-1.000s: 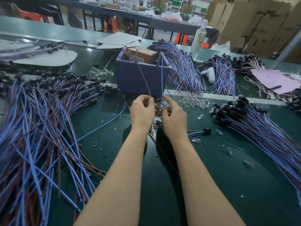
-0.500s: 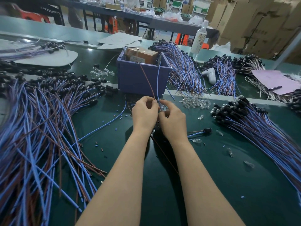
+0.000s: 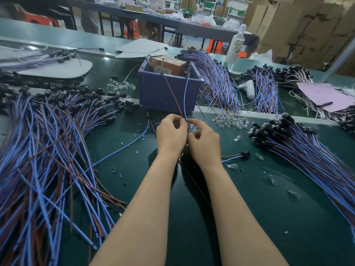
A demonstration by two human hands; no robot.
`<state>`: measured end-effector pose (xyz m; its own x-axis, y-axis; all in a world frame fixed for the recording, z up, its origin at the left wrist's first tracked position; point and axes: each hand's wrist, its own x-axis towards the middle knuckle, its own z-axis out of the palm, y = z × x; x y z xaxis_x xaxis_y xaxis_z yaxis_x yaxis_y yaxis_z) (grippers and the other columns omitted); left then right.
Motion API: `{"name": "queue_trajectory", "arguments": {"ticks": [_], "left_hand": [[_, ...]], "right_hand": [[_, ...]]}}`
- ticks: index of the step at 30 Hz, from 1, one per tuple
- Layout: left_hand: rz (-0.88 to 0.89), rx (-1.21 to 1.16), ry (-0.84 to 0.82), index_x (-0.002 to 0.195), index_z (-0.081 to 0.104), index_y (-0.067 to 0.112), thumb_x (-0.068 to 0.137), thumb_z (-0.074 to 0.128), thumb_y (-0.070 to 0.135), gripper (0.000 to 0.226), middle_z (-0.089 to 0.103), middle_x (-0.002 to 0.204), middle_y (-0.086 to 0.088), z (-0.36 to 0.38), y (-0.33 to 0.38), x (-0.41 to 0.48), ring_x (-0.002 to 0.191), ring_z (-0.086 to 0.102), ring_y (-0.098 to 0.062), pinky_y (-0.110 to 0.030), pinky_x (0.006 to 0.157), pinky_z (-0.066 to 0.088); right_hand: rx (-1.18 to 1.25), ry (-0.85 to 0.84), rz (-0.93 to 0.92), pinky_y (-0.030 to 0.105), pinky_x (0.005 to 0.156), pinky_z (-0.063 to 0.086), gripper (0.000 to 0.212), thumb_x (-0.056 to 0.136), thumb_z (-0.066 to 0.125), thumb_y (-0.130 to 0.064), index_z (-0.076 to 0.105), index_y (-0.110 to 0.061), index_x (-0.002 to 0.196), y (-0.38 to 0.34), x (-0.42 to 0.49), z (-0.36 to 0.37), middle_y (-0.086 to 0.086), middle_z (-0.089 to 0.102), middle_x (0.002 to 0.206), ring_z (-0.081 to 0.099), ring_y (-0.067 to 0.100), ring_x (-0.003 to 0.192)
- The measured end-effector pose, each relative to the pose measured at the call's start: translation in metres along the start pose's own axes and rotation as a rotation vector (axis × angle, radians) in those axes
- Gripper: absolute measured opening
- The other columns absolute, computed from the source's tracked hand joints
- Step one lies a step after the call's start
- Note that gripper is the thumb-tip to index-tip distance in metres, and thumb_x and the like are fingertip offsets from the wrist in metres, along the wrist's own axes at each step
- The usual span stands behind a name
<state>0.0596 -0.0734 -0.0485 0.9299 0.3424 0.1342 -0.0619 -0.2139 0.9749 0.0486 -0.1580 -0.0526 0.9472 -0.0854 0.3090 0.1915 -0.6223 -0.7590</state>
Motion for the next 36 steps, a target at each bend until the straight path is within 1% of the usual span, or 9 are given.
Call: {"name": "queue_trajectory", "arguments": {"ticks": [3,6,9,12,16,24,30,33,36], "left_hand": [[0.011,0.009,0.0,0.091,0.063,0.01,0.091,0.054,0.015,0.011,0.07,0.089,-0.008,-0.0002,0.0004,-0.0012,0.088,0.065,-0.022,-0.039,0.086,0.052],[0.026,0.027,0.006,0.087,0.061,0.013,0.09,0.054,0.015,0.008,0.07,0.087,-0.006,-0.0004,0.001,-0.0021,0.086,0.064,-0.021,-0.036,0.083,0.052],[0.039,0.042,0.013,0.086,0.06,0.015,0.089,0.055,0.015,0.006,0.069,0.086,-0.005,-0.0007,0.001,-0.0027,0.084,0.064,-0.02,-0.032,0.08,0.052],[0.051,0.056,0.018,0.085,0.059,0.015,0.089,0.055,0.015,0.006,0.069,0.084,-0.003,-0.0003,0.0007,-0.0031,0.082,0.063,-0.019,-0.03,0.078,0.051],[0.05,0.053,0.022,0.085,0.059,0.015,0.089,0.055,0.014,0.005,0.067,0.082,-0.002,-0.0002,0.0012,-0.0033,0.081,0.064,-0.02,-0.033,0.079,0.052],[0.061,0.092,0.029,0.086,0.062,0.011,0.087,0.057,0.015,0.006,0.07,0.084,-0.006,0.0008,0.0005,-0.0041,0.083,0.065,-0.023,-0.036,0.08,0.052],[0.106,0.174,0.049,0.084,0.062,0.013,0.086,0.059,0.019,0.007,0.065,0.076,0.001,0.0018,-0.0004,-0.0049,0.08,0.063,-0.023,-0.032,0.076,0.05],[0.138,0.222,0.053,0.085,0.062,0.013,0.086,0.06,0.022,0.009,0.067,0.078,-0.001,0.0024,-0.0007,-0.0054,0.079,0.063,-0.024,-0.032,0.075,0.049],[0.136,0.204,0.058,0.084,0.062,0.012,0.086,0.06,0.02,0.008,0.063,0.074,0.002,0.0017,-0.0001,-0.0051,0.078,0.063,-0.023,-0.031,0.074,0.048]], "right_hand": [[-0.015,-0.005,0.006,0.038,0.079,0.05,0.036,0.084,0.053,-0.012,0.064,-0.023,0.117,0.0002,0.0006,0.0001,-0.004,0.058,0.065,0.057,0.023,0.074],[-0.016,-0.015,0.013,0.04,0.081,0.05,0.037,0.084,0.053,-0.012,0.064,-0.024,0.117,-0.0004,0.0005,-0.0003,-0.001,0.06,0.068,0.061,0.03,0.082],[-0.017,-0.017,0.011,0.041,0.081,0.05,0.037,0.084,0.053,-0.012,0.064,-0.024,0.117,-0.0005,0.0,-0.0008,0.003,0.063,0.071,0.062,0.03,0.083],[-0.016,-0.019,0.009,0.041,0.081,0.05,0.037,0.084,0.053,-0.011,0.064,-0.023,0.117,0.0001,-0.0004,-0.0014,0.0,0.061,0.07,0.062,0.029,0.082],[-0.012,-0.012,0.01,0.039,0.08,0.05,0.036,0.084,0.053,-0.011,0.064,-0.023,0.116,0.001,0.0002,-0.0009,-0.002,0.058,0.067,0.058,0.024,0.076],[-0.004,-0.016,0.017,0.037,0.078,0.05,0.036,0.084,0.054,-0.011,0.065,-0.025,0.115,0.0025,0.0004,-0.0018,-0.004,0.06,0.065,0.06,0.024,0.077],[-0.014,-0.011,0.041,0.033,0.075,0.047,0.035,0.085,0.054,-0.011,0.064,-0.025,0.116,0.007,0.0026,-0.001,-0.011,0.052,0.057,0.05,0.016,0.068],[-0.011,-0.004,0.054,0.036,0.078,0.049,0.033,0.086,0.053,-0.011,0.064,-0.024,0.115,0.0065,0.0027,-0.001,-0.007,0.056,0.063,0.053,0.02,0.072],[-0.008,-0.007,0.055,0.04,0.081,0.05,0.034,0.086,0.053,-0.011,0.063,-0.024,0.116,0.0045,0.0023,-0.0015,-0.002,0.06,0.069,0.058,0.025,0.078]]}}
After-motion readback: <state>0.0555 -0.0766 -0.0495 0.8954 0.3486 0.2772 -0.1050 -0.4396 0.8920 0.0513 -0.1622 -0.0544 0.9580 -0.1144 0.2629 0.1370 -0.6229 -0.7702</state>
